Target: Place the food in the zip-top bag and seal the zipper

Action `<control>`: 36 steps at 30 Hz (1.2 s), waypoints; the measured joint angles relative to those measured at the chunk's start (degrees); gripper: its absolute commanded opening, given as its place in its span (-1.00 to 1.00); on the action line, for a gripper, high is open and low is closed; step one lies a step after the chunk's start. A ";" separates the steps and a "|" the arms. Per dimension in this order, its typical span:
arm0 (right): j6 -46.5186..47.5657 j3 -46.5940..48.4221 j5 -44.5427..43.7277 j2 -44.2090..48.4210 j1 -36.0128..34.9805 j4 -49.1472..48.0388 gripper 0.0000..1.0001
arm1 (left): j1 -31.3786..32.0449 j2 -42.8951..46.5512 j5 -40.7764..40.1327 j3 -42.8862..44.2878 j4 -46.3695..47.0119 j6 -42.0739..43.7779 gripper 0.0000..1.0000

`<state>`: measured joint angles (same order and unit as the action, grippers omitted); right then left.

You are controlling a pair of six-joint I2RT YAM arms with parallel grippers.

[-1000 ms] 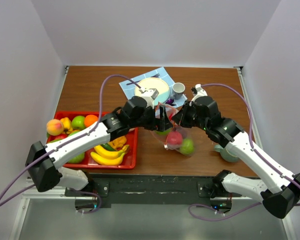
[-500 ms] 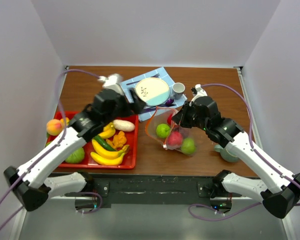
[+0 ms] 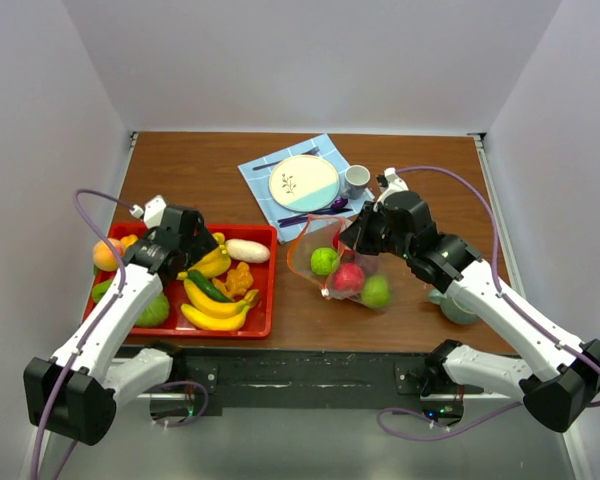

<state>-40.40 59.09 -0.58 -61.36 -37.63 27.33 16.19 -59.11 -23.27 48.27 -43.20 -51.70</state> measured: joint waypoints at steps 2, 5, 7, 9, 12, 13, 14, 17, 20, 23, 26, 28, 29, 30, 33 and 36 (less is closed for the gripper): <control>0.00 -0.22 0.11 0.04 0.02 -0.28 -1.00 | -0.17 -0.35 0.11 -1.84 -0.42 -1.42 1.00; -0.02 -0.85 0.35 0.04 0.02 -0.59 -1.00 | -0.26 -0.46 0.11 -3.82 -1.25 -3.39 1.00; -0.04 -1.33 0.48 0.04 0.02 -1.25 -1.00 | -0.33 -0.46 0.11 -5.05 -1.16 -4.39 0.94; -0.04 -1.60 0.72 0.04 0.02 -1.49 -1.00 | -0.33 -0.48 0.11 -6.32 -0.96 -4.96 0.75; -0.09 -1.73 1.22 0.04 0.02 -1.90 -1.00 | -0.33 -0.83 0.09 -7.45 -0.37 -5.46 0.55; -0.09 -1.81 1.33 0.04 0.02 -2.08 -1.00 | -0.33 -1.09 0.09 -7.72 0.07 -5.68 0.52; -0.07 -1.88 1.40 0.04 0.00 -2.14 -1.00 | -0.33 -1.36 0.07 -7.80 0.28 -5.81 0.45; -0.09 -2.16 1.60 0.04 0.02 -2.32 -1.00 | -0.37 -2.47 -0.42 -7.82 1.31 -5.81 0.36; -0.11 -2.27 1.60 0.04 0.02 -2.38 -1.00 | -0.39 -3.65 -1.25 -7.85 2.29 -5.81 0.29; -0.13 -2.40 1.60 0.33 0.02 -2.49 -1.00 | -0.39 -4.83 -1.81 -7.85 2.95 -5.79 0.26; -0.13 -2.47 1.60 0.42 0.00 -2.51 -1.00 | -0.39 -5.09 -2.16 -7.82 3.32 -5.77 0.23; -0.13 -2.56 1.60 0.44 0.02 -2.54 -1.00 | -0.39 -5.09 -2.36 -7.82 3.39 -5.73 0.21; -0.13 -2.62 1.60 0.46 0.02 -2.54 -1.00 | -0.39 -5.09 -2.49 -7.82 3.39 -5.68 0.21; -0.13 -2.69 1.60 0.48 0.02 -2.54 -1.00 | -0.39 -5.09 -2.56 -7.78 3.39 -5.66 0.21; -0.20 -2.95 1.60 0.57 0.00 -2.58 -1.00 | -0.39 -5.07 -3.10 -7.41 3.28 -5.27 0.36; -0.33 -2.99 1.62 0.57 0.00 -2.62 -1.00 | -0.39 -5.05 -4.31 -5.97 3.21 -4.63 0.68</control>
<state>-40.73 56.10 1.04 -60.80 -37.63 24.71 15.79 -64.16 -27.57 42.30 -39.99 -56.34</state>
